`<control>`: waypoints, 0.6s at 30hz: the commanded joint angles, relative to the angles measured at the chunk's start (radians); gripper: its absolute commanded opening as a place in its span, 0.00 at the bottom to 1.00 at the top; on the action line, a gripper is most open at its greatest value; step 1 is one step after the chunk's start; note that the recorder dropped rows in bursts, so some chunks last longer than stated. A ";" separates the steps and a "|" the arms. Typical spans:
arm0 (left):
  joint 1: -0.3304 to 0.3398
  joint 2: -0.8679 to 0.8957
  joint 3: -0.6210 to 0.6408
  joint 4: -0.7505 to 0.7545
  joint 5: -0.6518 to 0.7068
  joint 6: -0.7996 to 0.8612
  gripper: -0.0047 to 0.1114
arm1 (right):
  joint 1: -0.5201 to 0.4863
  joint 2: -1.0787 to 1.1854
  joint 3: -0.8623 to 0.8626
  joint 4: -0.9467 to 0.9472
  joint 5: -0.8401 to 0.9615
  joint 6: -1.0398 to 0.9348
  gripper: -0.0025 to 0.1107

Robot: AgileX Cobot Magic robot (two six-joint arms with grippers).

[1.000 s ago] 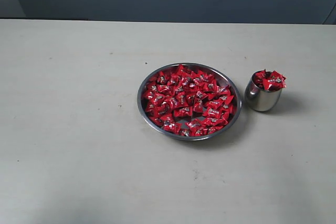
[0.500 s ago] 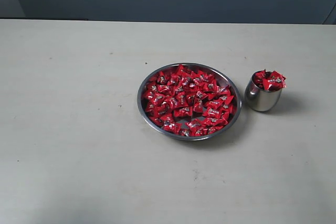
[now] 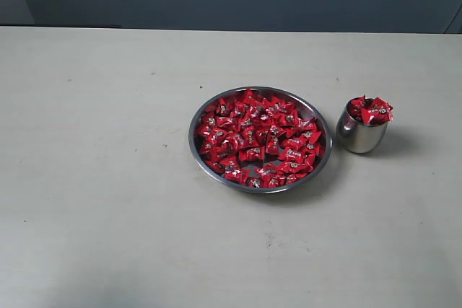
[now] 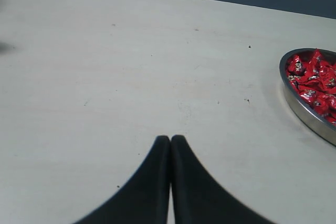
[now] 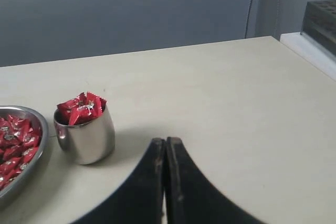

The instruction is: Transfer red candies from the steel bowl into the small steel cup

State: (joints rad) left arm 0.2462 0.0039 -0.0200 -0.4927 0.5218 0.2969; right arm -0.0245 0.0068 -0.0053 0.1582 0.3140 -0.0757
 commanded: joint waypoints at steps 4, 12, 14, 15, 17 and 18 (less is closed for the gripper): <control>0.002 -0.004 0.002 0.000 0.000 -0.002 0.04 | -0.004 -0.007 0.005 0.009 -0.003 -0.002 0.01; 0.002 -0.004 0.002 0.000 -0.006 -0.002 0.04 | -0.004 -0.007 0.005 0.009 -0.003 -0.002 0.01; 0.002 -0.004 0.002 0.000 -0.006 -0.002 0.04 | -0.004 -0.007 0.005 0.009 -0.003 -0.002 0.01; 0.002 -0.004 0.002 0.000 -0.006 -0.002 0.04 | -0.004 -0.007 0.005 0.009 -0.003 -0.002 0.01; 0.002 -0.004 0.002 0.000 -0.006 -0.002 0.04 | -0.004 -0.007 0.005 0.009 -0.003 -0.002 0.01; 0.002 -0.004 0.002 0.000 -0.006 -0.002 0.04 | -0.004 -0.007 0.005 0.009 -0.003 -0.002 0.01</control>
State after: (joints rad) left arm 0.2462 0.0039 -0.0200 -0.4927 0.5218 0.2969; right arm -0.0245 0.0068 -0.0053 0.1671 0.3165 -0.0757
